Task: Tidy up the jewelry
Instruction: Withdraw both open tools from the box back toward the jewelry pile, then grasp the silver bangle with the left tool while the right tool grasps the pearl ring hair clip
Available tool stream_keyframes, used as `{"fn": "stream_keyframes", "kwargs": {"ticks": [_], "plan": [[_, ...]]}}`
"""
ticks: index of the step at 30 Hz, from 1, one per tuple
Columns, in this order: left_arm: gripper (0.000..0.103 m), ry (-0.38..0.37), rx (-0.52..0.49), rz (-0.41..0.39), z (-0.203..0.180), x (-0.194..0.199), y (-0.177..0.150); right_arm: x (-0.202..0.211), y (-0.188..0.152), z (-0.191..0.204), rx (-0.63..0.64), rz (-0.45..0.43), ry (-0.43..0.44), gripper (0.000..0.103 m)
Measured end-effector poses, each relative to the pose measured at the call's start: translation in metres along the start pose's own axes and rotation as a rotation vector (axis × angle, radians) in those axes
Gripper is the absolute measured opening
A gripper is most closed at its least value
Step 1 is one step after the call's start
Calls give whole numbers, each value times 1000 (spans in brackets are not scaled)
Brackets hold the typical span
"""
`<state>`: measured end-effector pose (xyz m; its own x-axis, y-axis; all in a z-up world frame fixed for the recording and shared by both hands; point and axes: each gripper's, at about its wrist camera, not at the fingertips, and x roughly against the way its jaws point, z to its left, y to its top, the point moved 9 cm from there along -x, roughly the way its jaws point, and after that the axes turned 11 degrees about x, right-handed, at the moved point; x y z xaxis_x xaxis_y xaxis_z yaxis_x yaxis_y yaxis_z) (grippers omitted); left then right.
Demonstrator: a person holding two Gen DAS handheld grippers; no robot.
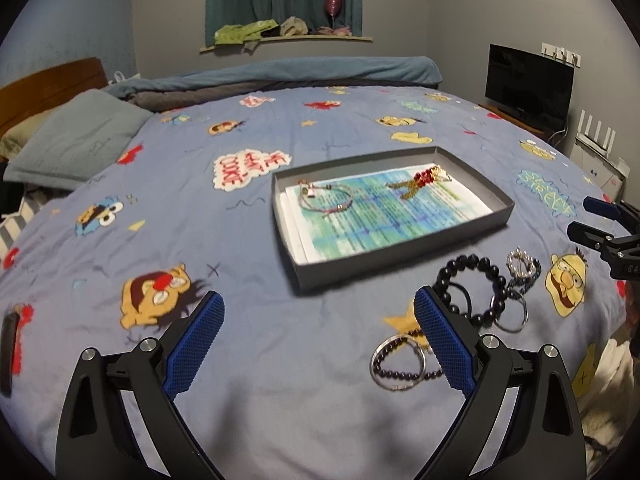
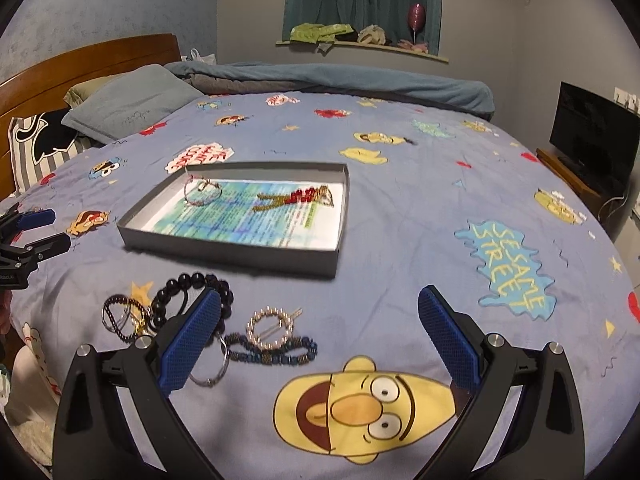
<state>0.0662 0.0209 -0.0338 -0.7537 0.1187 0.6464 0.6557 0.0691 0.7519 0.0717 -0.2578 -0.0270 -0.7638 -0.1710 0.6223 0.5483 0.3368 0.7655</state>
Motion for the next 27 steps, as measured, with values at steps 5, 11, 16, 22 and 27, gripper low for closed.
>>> {"fn": "stream_keyframes", "kwargs": {"ticks": [5,11,16,22,27], "plan": [[95,7,-20,13,-4,-4,-21,-2,-15,0,2,22,-5,98],[95,-53,-13,66,-18,-16,-49,-6,-34,1,-18,46,6,98],[95,-60,-36,99,-31,-29,-66,-10,-46,11,-12,57,26,98],[80,-84,-22,121,-36,-43,-71,-16,-53,21,4,73,41,98],[69,-62,-75,134,-44,-53,-78,-18,-55,23,-3,76,50,98]]}}
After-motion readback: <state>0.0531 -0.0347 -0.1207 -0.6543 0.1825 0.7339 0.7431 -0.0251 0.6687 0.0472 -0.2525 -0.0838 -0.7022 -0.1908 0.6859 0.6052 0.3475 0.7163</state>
